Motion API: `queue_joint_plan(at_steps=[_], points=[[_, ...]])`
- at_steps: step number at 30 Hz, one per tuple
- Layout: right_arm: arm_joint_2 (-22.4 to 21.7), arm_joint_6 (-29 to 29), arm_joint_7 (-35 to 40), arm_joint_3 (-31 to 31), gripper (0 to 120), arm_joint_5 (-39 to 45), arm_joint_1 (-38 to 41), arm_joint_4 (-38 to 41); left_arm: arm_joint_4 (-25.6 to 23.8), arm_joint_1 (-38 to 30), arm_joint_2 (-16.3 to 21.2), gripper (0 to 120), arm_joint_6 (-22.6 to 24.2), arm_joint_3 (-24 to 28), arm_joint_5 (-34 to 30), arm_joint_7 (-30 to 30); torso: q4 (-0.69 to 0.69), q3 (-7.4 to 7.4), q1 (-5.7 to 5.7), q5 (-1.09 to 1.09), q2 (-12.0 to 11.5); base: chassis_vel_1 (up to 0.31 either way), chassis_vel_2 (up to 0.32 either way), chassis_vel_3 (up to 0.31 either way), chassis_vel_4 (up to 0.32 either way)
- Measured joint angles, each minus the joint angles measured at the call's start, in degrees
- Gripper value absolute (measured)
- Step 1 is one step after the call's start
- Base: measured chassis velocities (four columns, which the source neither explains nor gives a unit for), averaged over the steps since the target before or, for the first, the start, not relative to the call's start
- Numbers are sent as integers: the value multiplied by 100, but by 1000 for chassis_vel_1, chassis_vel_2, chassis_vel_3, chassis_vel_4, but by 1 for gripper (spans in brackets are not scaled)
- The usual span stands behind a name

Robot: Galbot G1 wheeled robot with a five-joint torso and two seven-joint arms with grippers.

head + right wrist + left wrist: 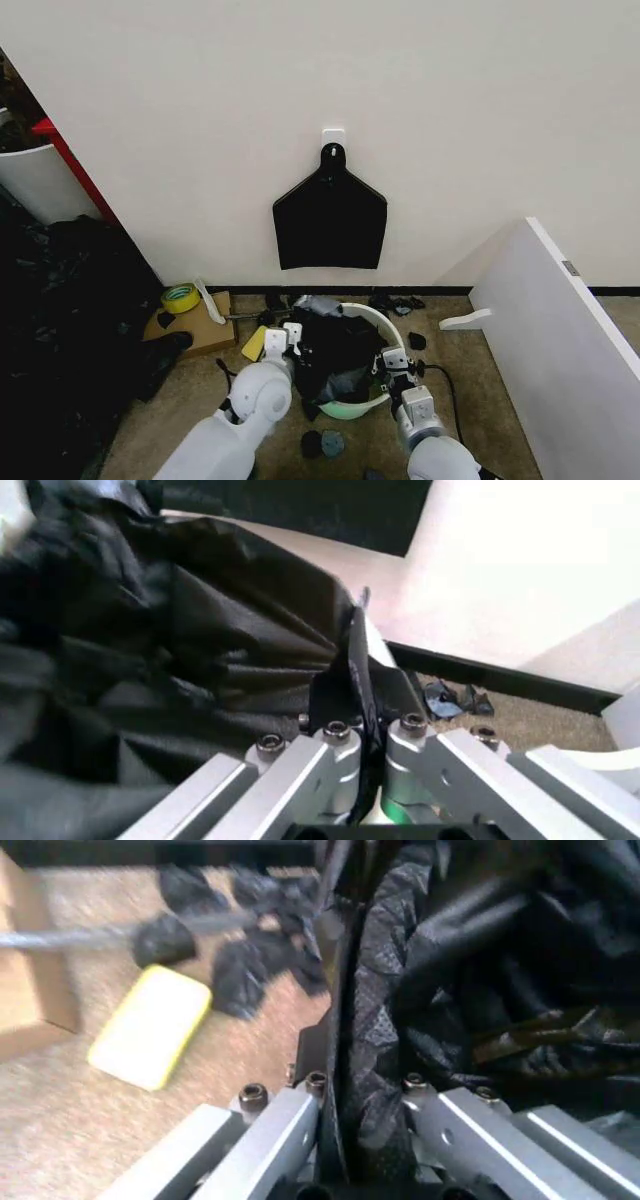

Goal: Place the garbage bag over the trash bin.

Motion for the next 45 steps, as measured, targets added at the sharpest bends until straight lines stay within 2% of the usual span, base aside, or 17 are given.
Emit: queue_joint_plan(at_steps=[7, 16, 21, 25, 28, 29, 31, 33, 38, 39, 40, 42, 45], points=[[33, 117, -15, 286, 0, 245, 36, -139, -527, 221, 461, 1, -4, -235, -1, 316, -1, 0, 0, 1, 0, 0, 0, 0, 0], [77, 387, -195, 708, 0, 272, 48, -335, -1129, 635, 996, 1, -78, -309, 453, 857, -1, -1, 0, 0, 0, 0, 0, 0, 0], [-30, 394, -311, 837, 0, 390, -104, -201, -1178, 662, 1116, 1, -220, -347, 470, 948, -1, -1, 0, 0, 0, 0, 0, 0, 0], [-162, 135, -336, 793, 0, 795, -210, 70, -1280, 739, 1156, 1, -330, -381, 482, 1006, -4, -1, 0, 0, 0, 0, 0, 0, 0], [-300, -330, -276, 714, 11, 1433, -197, 398, -1450, 873, 1198, 1, -368, -415, 508, 1047, 0, -1, 0, 0, 0, 0, 0, 0, 0], [-314, -374, -271, 714, 12, 1476, -200, 431, -1463, 881, 1208, 1, -373, -419, 517, 1050, 0, -1, 0, 0, 0, 0, 0, 0, 0], [-393, -438, -298, 717, 24, 1514, -227, 563, -1497, 915, 1287, 1, -459, -443, 622, 1083, -1, -1, 0, 1, 0, 0, 0, 0, 0], [-444, -381, -358, 716, 27, 1449, -237, 607, -1497, 934, 1322, 1, -532, -452, 681, 1107, -2, -1, 0, 1, 0, 0, 0, 0, 0], [-857, 231, -850, 549, 46, 784, -258, 832, -1430, 1011, 1487, 1, -868, -492, 854, 1226, 0, -1, 0, 0, 0, 0, 0, 0, 0], [-949, 404, -980, 539, 53, 572, -289, 837, -1384, 995, 1515, 1, -898, -494, 855, 1241, 0, -1, 0, 0, 0, 0, 0, 0, 0], [-949, 404, -980, 539, 53, 572, -289, 837, -1384, 995, 1515, 1, -898, -494, 855, 1241, 0, -1, 0, 0, 0, 0, 0, 0, 0], [-1117, 866, -1286, 539, 61, 47, -330, 759, -1290, 965, 1564, 1, -939, -509, 864, 1252, -4, -1, 0, -1, 0, 0, 0, 0, 0], [-1298, 1465, -1809, 570, 73, -516, -298, 548, -1203, 968, 1613, 1, -970, -555, 871, 1257, 0, -1, 0, 1, 0, 0, 0, 0, 0]])
